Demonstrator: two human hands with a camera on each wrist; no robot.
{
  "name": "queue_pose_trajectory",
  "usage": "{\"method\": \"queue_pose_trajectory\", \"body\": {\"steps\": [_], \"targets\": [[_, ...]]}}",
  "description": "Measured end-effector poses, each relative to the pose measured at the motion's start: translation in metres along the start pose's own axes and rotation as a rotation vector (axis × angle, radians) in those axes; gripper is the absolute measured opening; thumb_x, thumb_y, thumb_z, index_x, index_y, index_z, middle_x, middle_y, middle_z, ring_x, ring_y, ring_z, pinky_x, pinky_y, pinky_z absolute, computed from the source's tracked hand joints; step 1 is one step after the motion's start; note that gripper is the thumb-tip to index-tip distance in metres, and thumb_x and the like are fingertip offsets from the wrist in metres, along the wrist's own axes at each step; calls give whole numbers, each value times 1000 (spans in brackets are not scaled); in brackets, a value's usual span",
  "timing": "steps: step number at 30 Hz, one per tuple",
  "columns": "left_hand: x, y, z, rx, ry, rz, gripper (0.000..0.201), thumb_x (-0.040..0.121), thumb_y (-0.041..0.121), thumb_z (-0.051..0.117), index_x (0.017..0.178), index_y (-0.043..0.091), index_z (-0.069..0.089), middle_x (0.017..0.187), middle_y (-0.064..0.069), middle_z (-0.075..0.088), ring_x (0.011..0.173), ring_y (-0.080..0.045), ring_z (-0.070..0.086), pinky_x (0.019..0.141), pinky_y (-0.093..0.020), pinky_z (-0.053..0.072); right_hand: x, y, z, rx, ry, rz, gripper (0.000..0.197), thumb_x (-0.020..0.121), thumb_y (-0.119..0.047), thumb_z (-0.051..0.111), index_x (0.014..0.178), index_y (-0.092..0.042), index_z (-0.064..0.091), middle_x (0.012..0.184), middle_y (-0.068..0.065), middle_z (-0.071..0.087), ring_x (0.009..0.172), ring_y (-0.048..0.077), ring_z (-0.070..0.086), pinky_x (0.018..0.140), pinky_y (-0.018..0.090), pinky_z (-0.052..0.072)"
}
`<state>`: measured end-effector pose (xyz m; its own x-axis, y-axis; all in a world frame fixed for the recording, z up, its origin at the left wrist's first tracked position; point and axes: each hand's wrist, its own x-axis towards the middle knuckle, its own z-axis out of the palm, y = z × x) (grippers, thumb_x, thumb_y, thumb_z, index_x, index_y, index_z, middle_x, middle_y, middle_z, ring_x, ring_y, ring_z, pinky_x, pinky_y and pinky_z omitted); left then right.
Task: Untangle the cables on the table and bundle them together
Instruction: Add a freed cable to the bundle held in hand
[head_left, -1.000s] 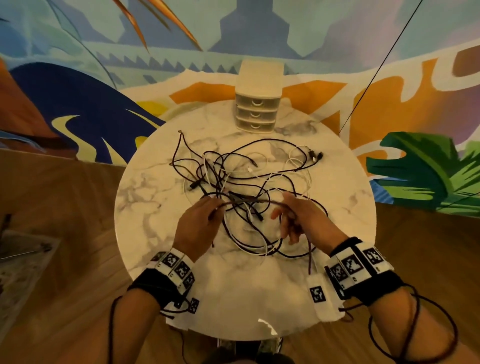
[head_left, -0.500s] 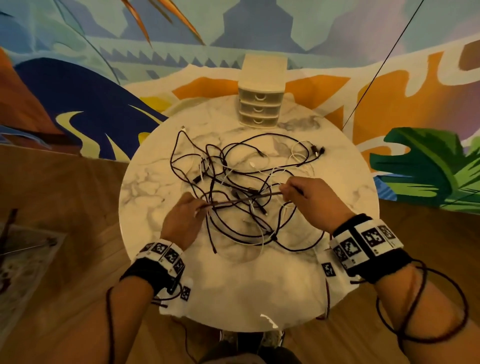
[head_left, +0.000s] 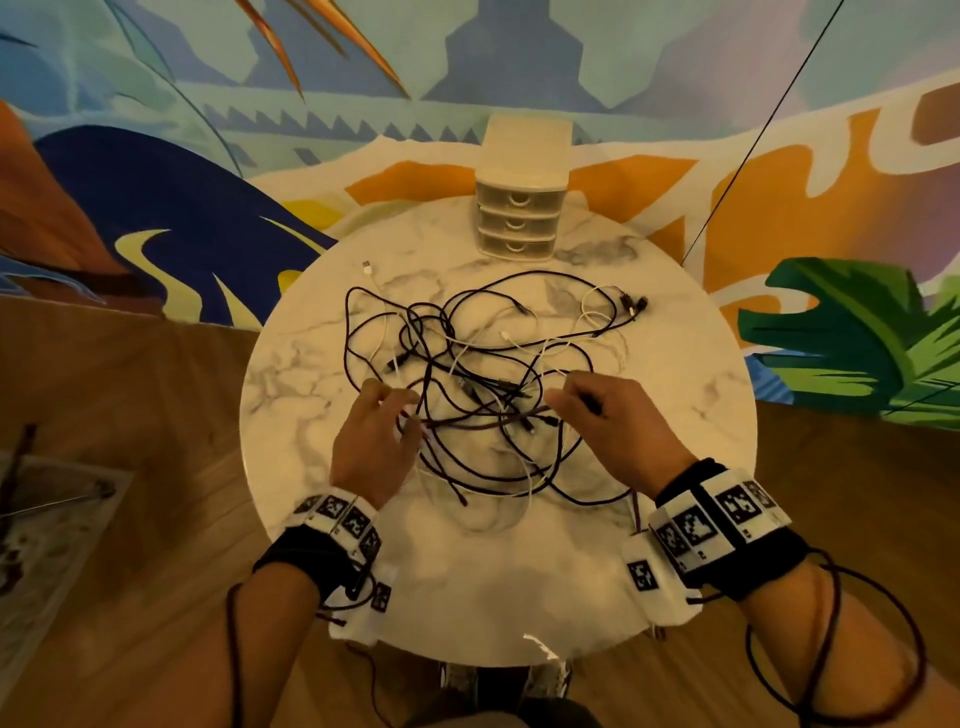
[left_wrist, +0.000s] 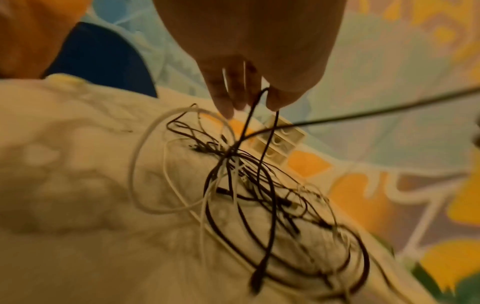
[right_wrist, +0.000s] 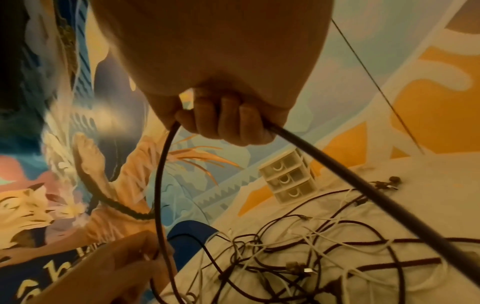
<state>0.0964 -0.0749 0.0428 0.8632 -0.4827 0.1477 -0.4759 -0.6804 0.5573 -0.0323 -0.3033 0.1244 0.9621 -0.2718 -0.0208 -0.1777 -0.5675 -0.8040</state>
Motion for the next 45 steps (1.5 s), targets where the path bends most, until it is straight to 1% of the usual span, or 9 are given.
{"method": "queue_pose_trajectory", "body": {"steps": [4,13,20,24,27,33,36,40,45], "targets": [[-18,25,21,129,-155,161,27,84,32,64,110,24,63,96,5,50,83,-15,54,61,-27,46,4,-26,11,-48,-88,-127,38,94,-34,53,60,-20,44,52,-7,40,51,8,36,51,24,28],[27,-47,-14,408,27,-172,13,85,19,60,92,12,68,94,-14,54,88,-37,49,70,-44,41,-1,-20,-12,74,230,-123,39,94,-19,56,61,-4,42,51,-6,32,50,7,31,49,17,23],[6,-24,-15,82,-278,-107,24,98,31,44,97,14,62,85,-9,65,83,-31,61,67,-33,42,3,11,-16,48,443,32,42,95,-27,54,59,-16,34,53,-2,32,52,9,27,50,21,24],[-37,6,-5,239,-514,96,48,94,57,28,117,22,52,92,-9,68,84,-29,63,70,-35,46,3,30,-32,50,594,133,42,96,-32,51,60,-18,35,55,-1,36,52,8,29,52,21,28],[-39,32,-12,103,-352,167,64,85,62,15,115,21,53,81,-5,68,71,-25,64,62,-33,47,-4,59,-47,13,653,230,43,97,-33,48,61,-17,34,58,3,37,60,19,34,59,35,28],[4,121,-37,-427,-119,160,7,91,15,59,94,19,63,65,-5,57,55,-6,49,52,-14,39,-51,123,-73,92,687,494,34,89,-25,49,60,-9,42,62,12,42,62,20,36,64,35,30],[8,163,-37,-353,-444,294,7,86,13,64,86,20,66,71,-8,63,63,-14,56,59,-24,46,-86,155,-72,15,617,653,35,85,-29,42,73,-1,59,79,20,60,76,28,51,68,39,40],[-9,209,-16,143,-1151,557,12,88,21,61,90,24,72,63,13,54,60,6,50,53,-8,35,-125,188,-79,13,617,727,31,94,-16,43,83,6,61,87,24,64,83,39,56,71,41,43],[7,241,-5,-116,-718,436,16,85,7,60,88,19,70,58,10,53,52,1,48,51,-11,33,-167,217,-88,57,571,717,35,96,-29,29,84,-14,58,94,11,55,90,24,50,79,31,34]]}}
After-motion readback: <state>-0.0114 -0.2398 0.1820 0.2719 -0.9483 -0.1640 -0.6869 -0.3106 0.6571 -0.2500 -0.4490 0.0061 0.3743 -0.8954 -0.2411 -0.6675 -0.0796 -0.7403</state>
